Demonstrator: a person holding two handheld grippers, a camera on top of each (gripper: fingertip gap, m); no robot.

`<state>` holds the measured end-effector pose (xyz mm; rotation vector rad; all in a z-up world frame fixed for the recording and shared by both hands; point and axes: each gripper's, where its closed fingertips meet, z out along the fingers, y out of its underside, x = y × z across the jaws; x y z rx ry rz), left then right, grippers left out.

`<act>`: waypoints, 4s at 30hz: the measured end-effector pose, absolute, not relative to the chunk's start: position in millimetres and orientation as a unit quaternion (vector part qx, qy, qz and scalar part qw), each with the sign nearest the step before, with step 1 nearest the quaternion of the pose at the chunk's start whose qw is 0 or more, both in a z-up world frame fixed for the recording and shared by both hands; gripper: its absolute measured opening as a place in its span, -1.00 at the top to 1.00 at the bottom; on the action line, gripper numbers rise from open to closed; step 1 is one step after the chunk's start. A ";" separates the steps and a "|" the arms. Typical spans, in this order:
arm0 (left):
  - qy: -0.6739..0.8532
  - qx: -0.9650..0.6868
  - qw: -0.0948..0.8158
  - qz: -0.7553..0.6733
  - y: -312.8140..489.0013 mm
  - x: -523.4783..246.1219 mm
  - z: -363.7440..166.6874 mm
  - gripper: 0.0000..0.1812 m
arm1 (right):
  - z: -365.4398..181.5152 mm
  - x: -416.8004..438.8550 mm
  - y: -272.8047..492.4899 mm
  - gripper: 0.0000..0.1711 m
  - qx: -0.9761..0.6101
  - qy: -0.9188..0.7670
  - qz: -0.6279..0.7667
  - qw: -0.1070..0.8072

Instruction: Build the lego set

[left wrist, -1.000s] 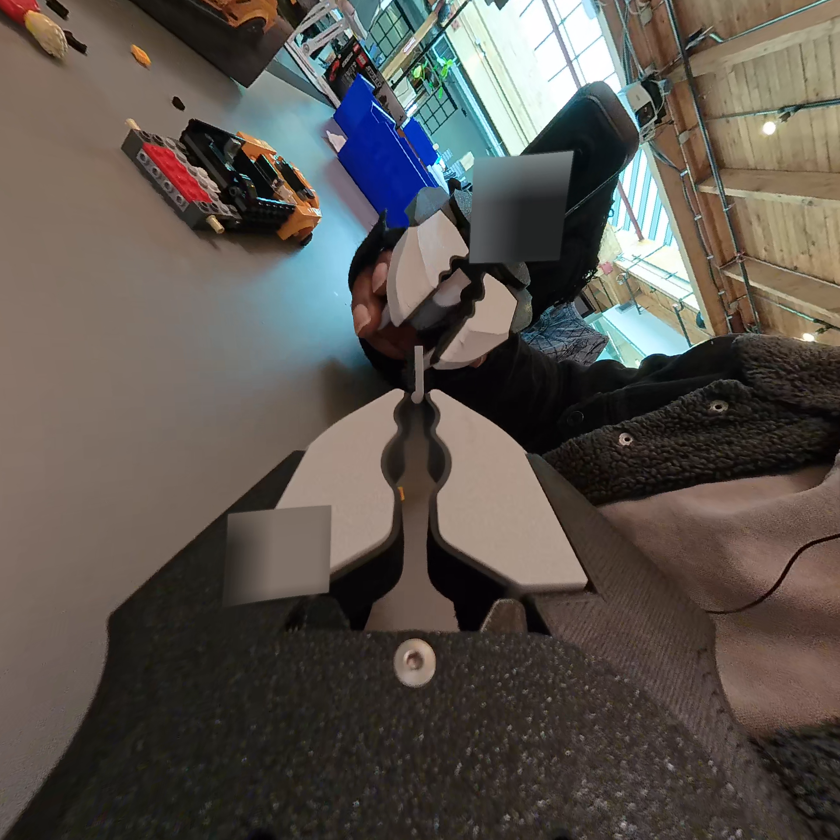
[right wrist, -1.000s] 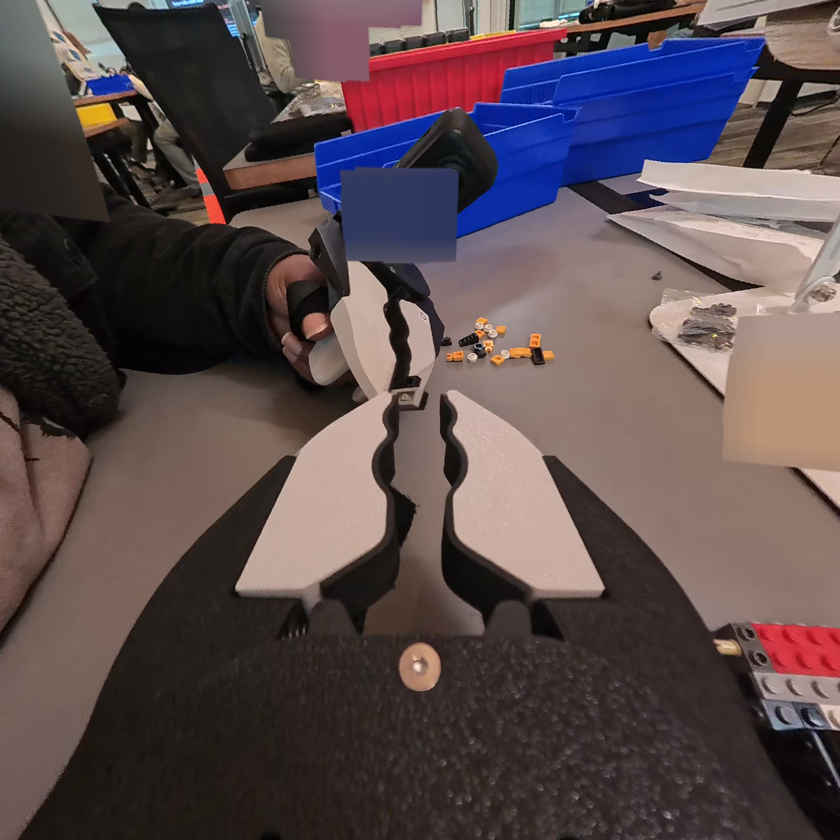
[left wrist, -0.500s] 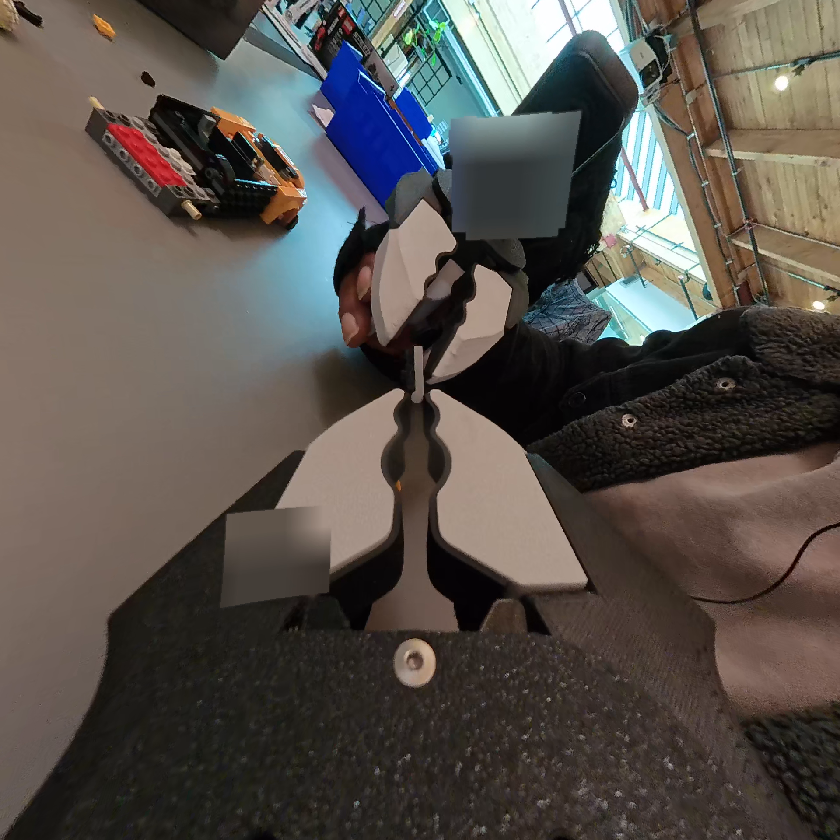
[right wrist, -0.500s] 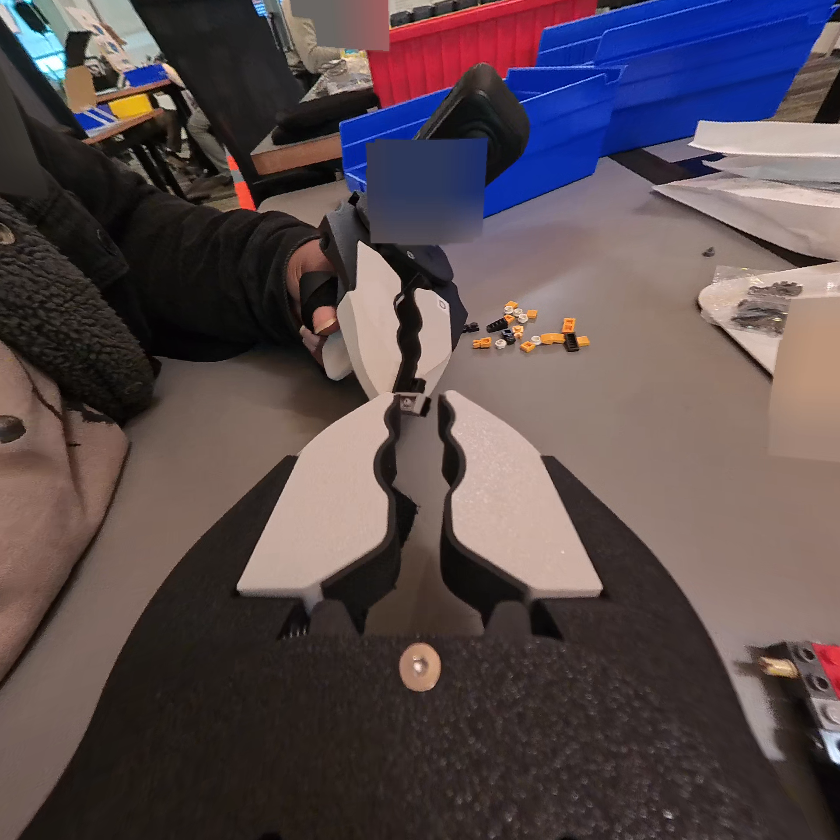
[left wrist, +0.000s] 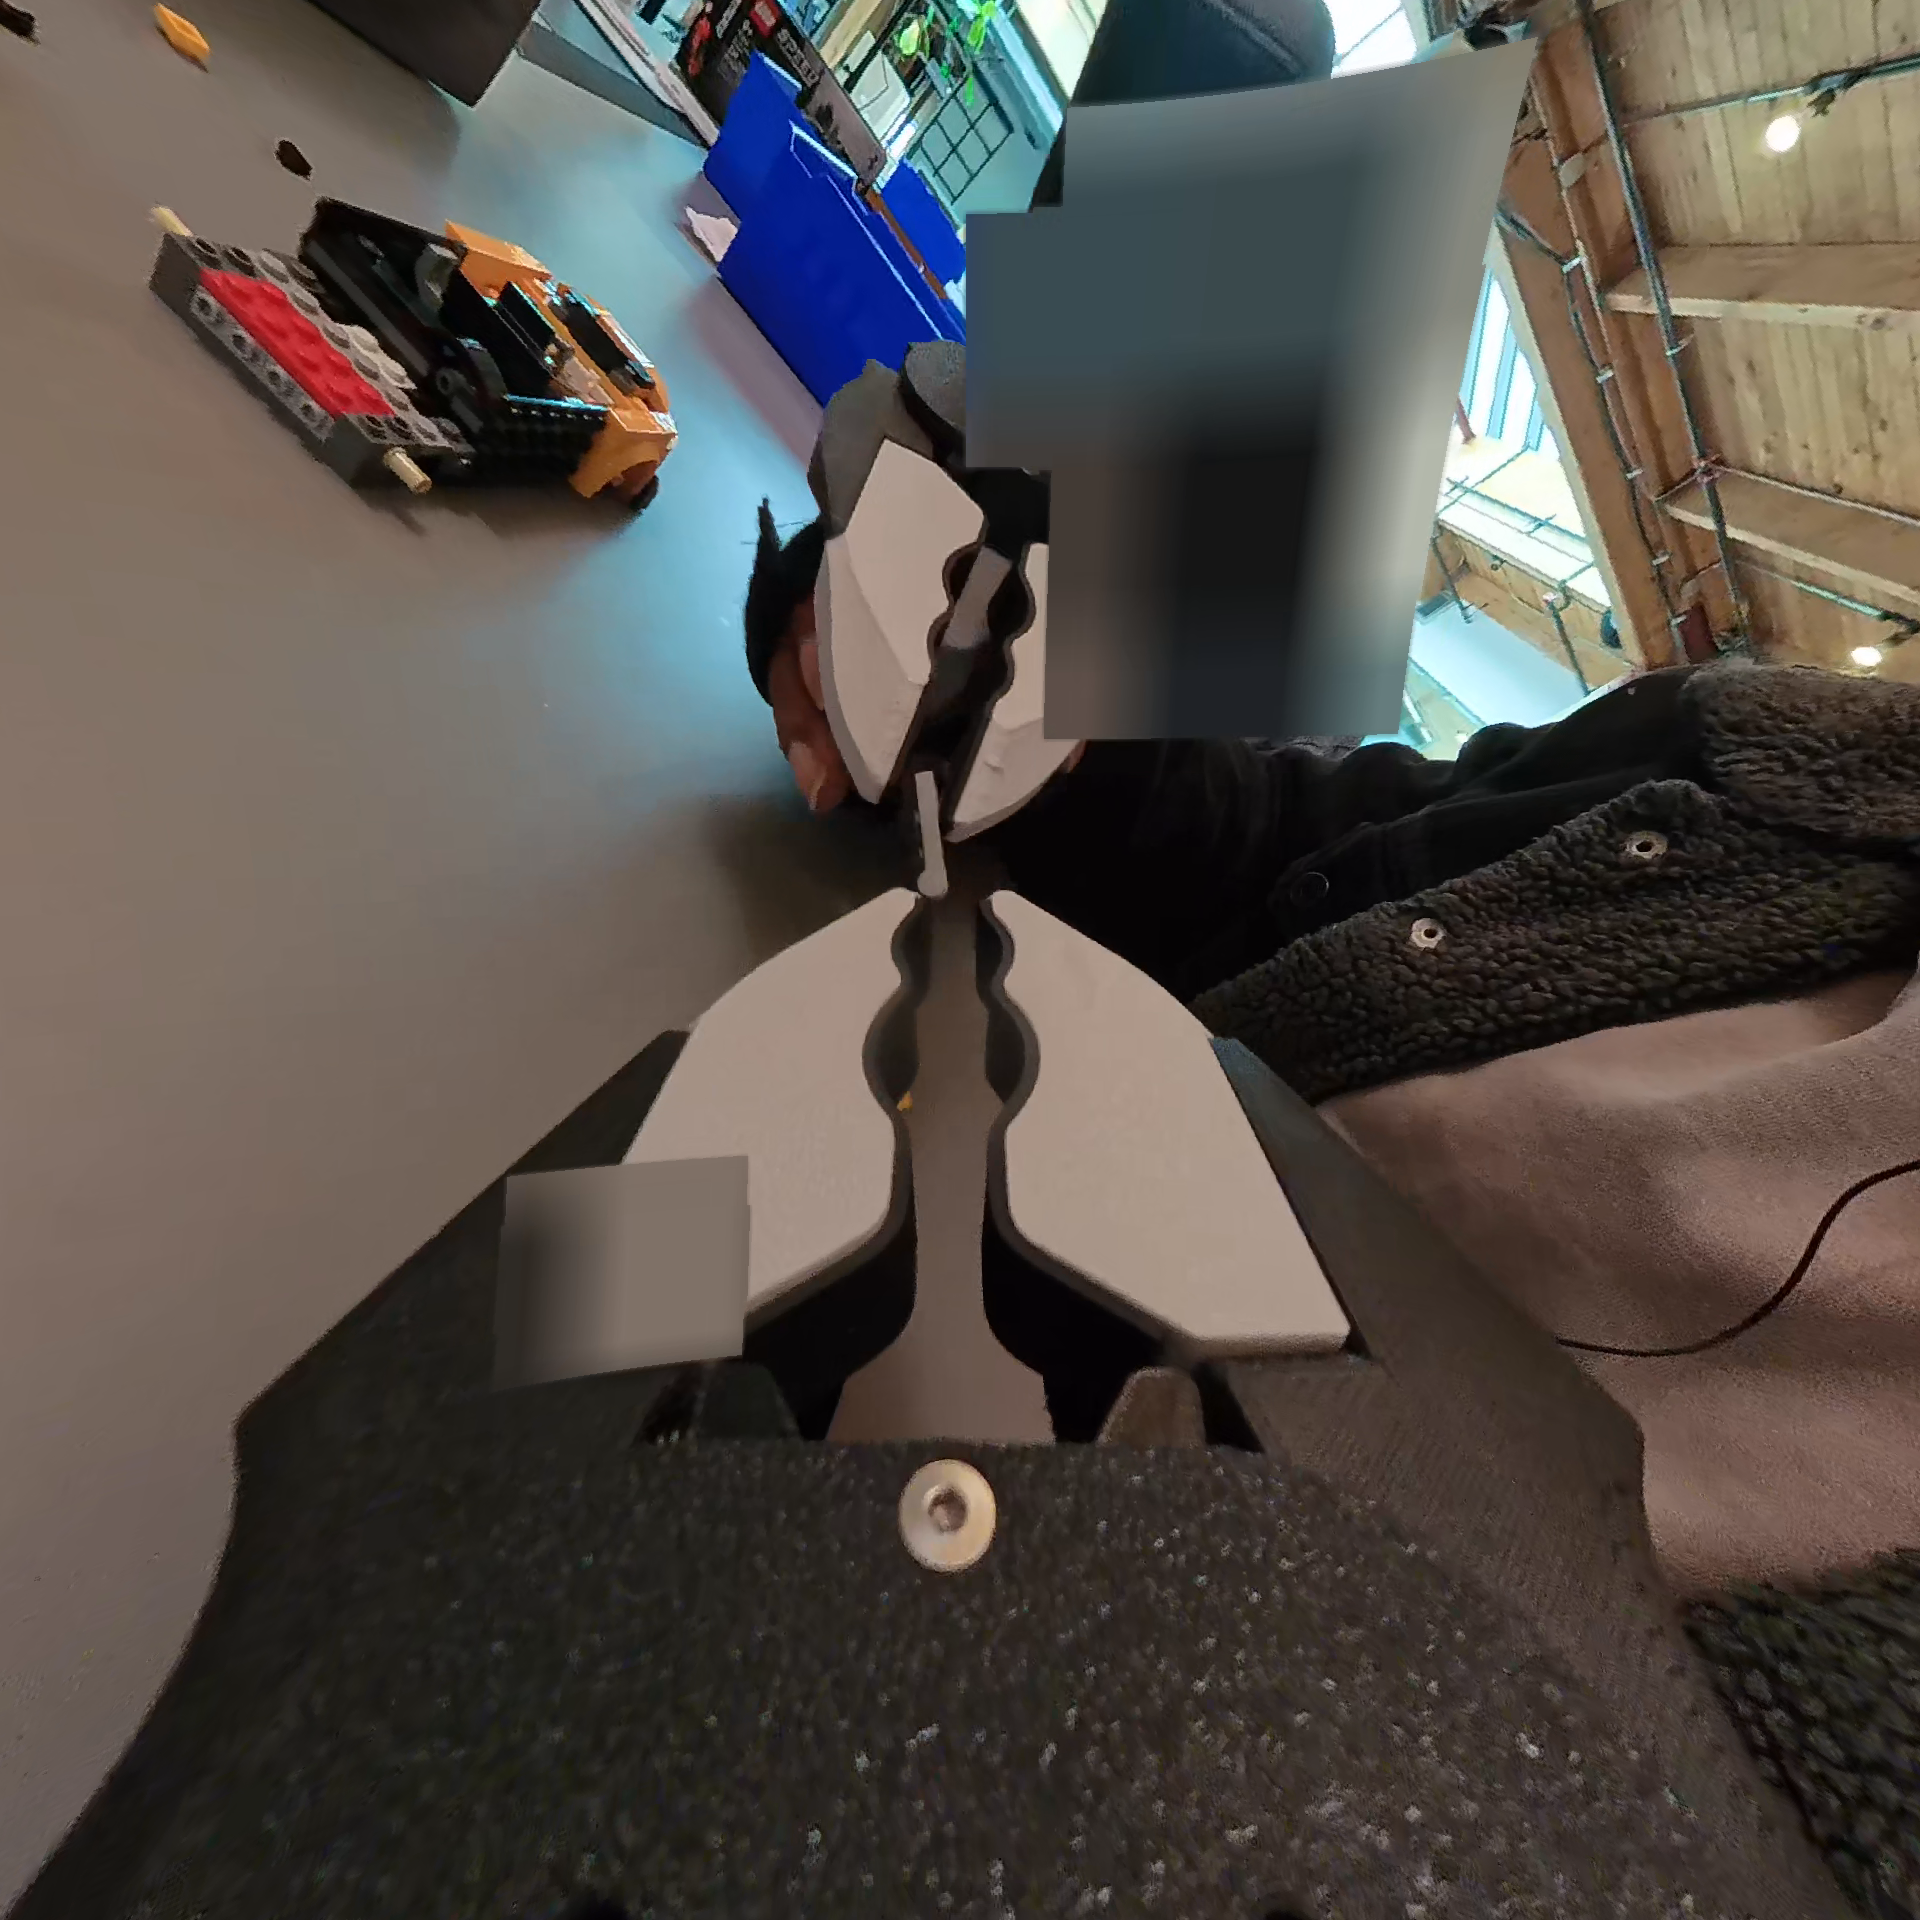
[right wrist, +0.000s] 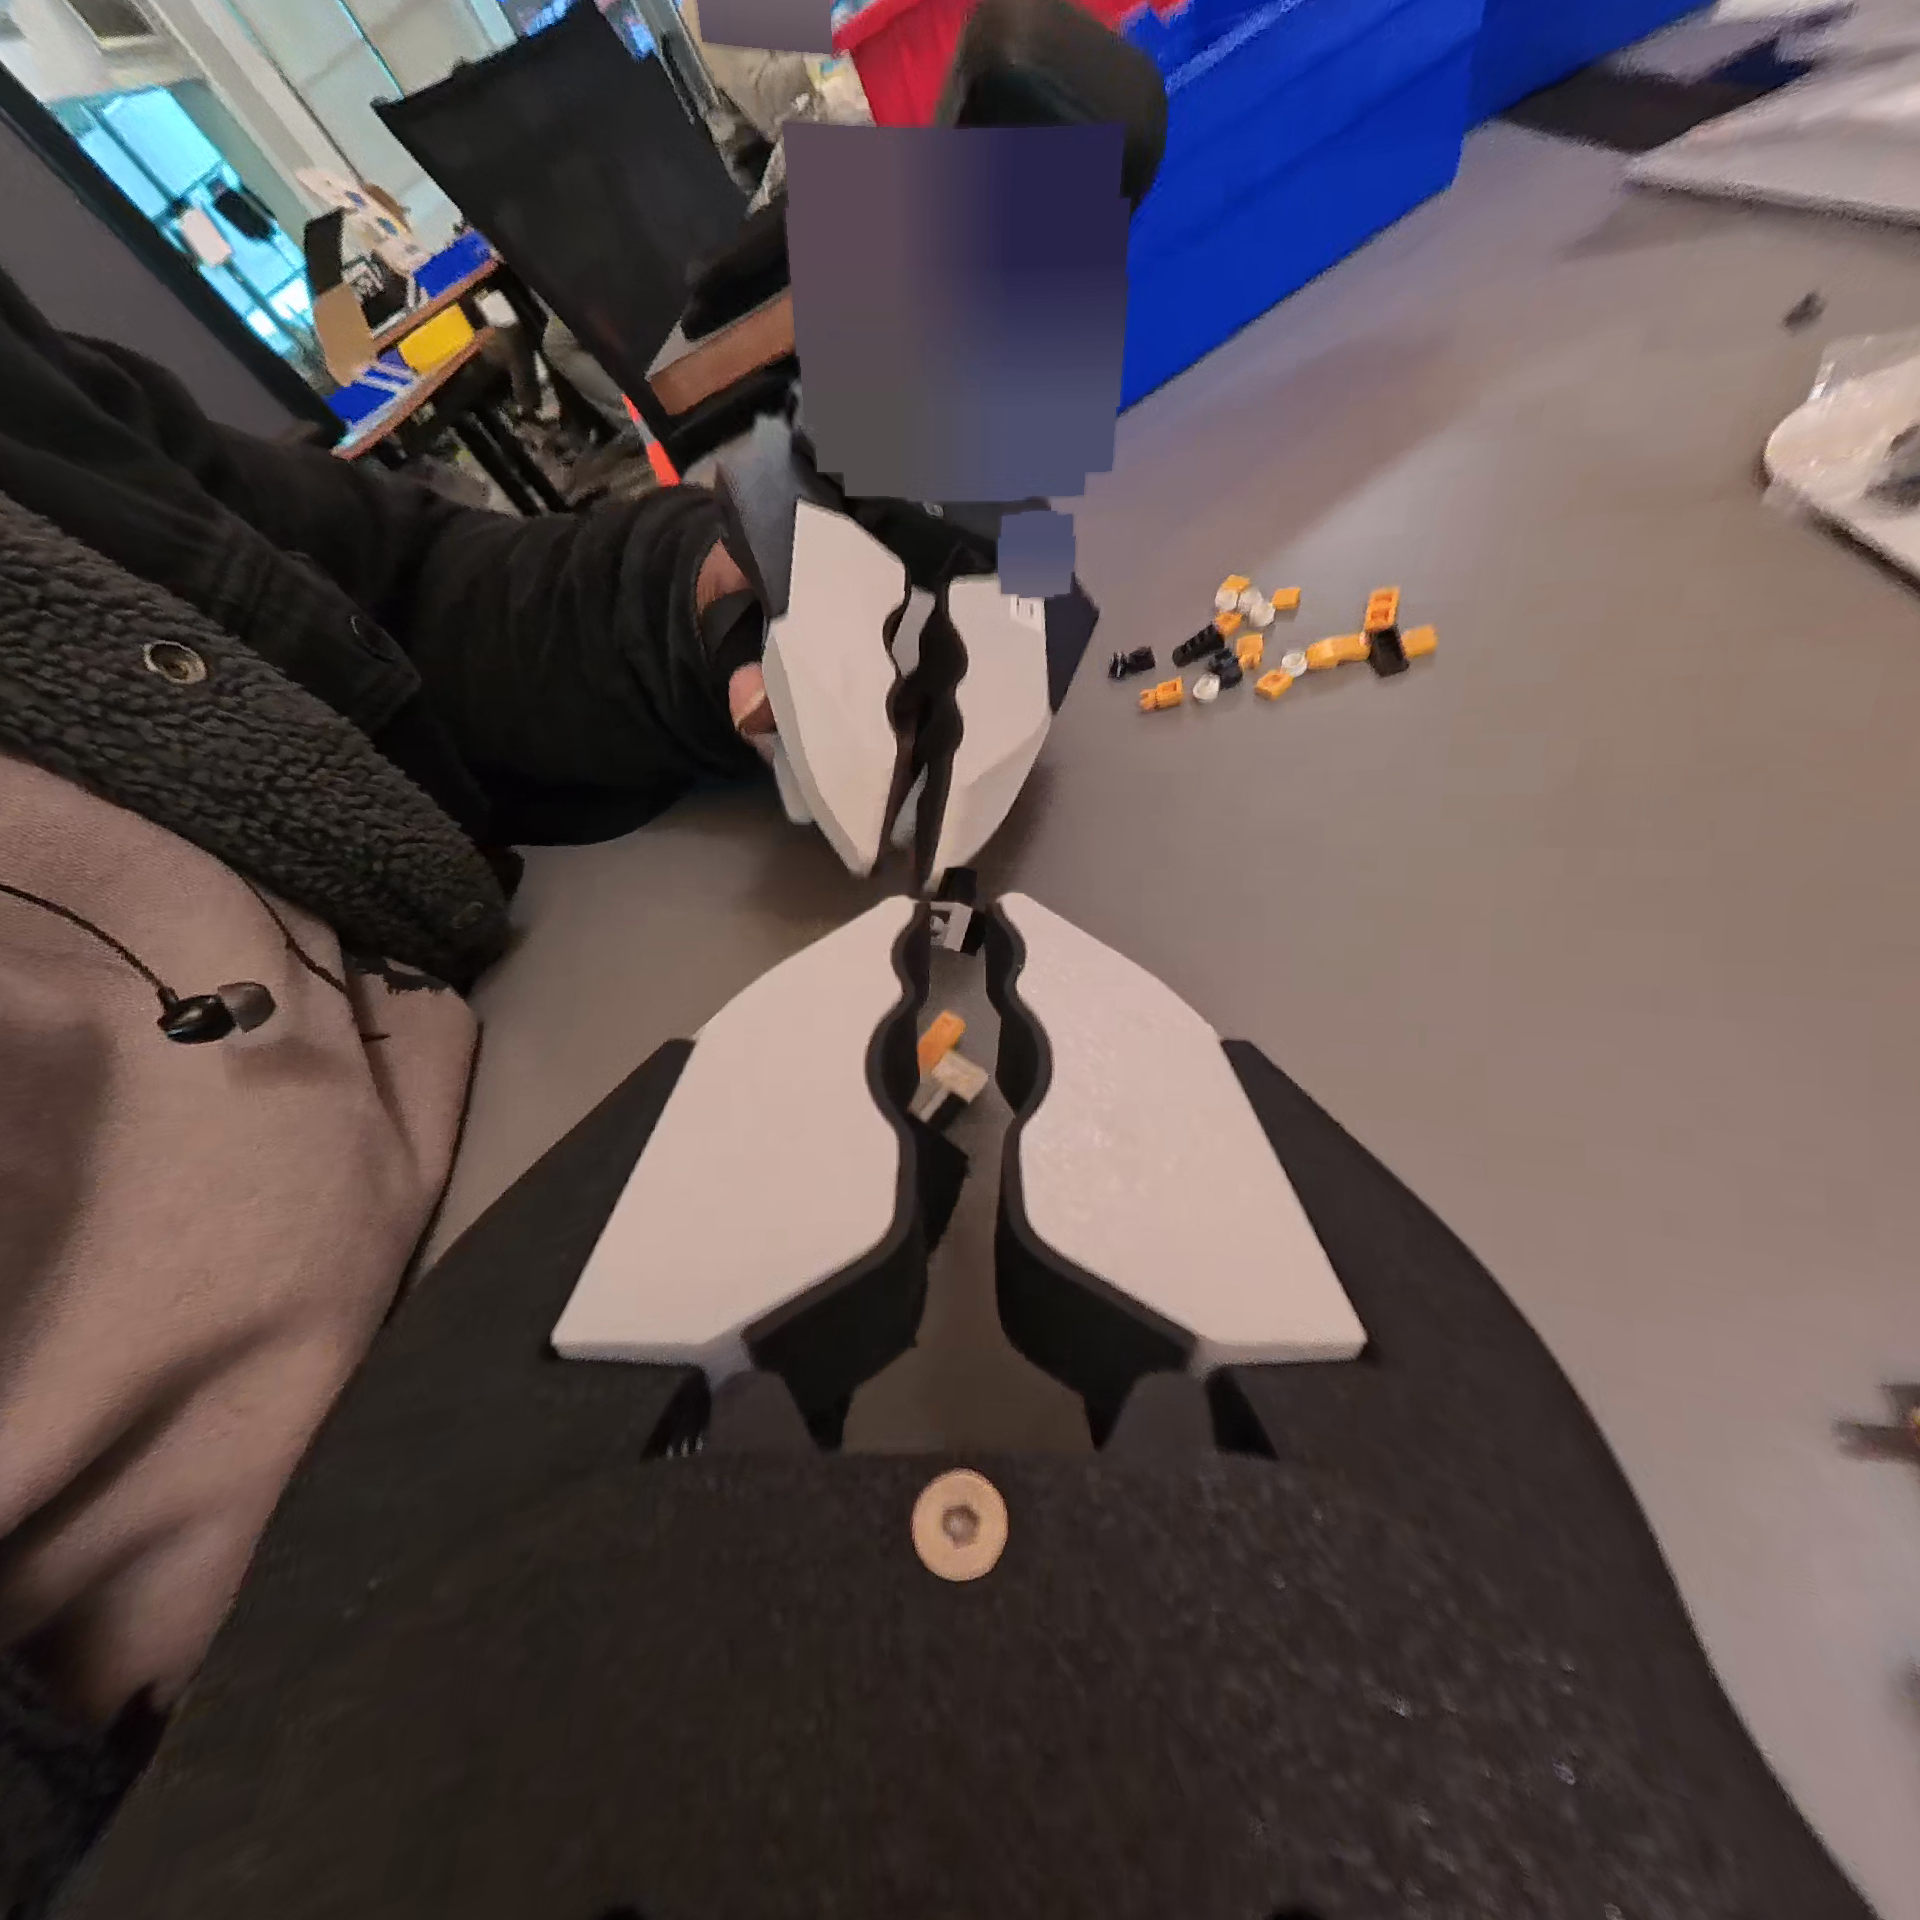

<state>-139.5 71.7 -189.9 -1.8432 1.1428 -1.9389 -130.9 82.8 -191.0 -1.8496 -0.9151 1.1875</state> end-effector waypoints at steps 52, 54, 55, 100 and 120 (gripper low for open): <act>0.550 -0.711 0.063 -0.433 59.8 -170.9 -252.1 0.96 | -210.0 -104.9 46.6 0.82 -0.773 -0.470 0.329 0.271; 0.554 -0.714 0.073 -0.421 62.9 -171.9 -252.7 0.94 | -210.2 -105.6 43.0 0.82 -0.775 -0.472 0.320 0.273; 0.558 -0.715 0.079 -0.415 64.4 -172.5 -253.1 0.92 | -211.3 -106.1 40.7 0.82 -0.776 -0.472 0.317 0.273; 0.743 -0.554 0.226 -0.299 39.0 -146.2 -262.3 0.77 | -254.5 -114.8 33.0 0.88 -0.791 -0.485 0.241 0.285; 0.739 -0.556 0.222 -0.309 39.9 -150.9 -262.3 0.69 | -249.5 -107.4 38.1 0.89 -0.792 -0.473 0.240 0.303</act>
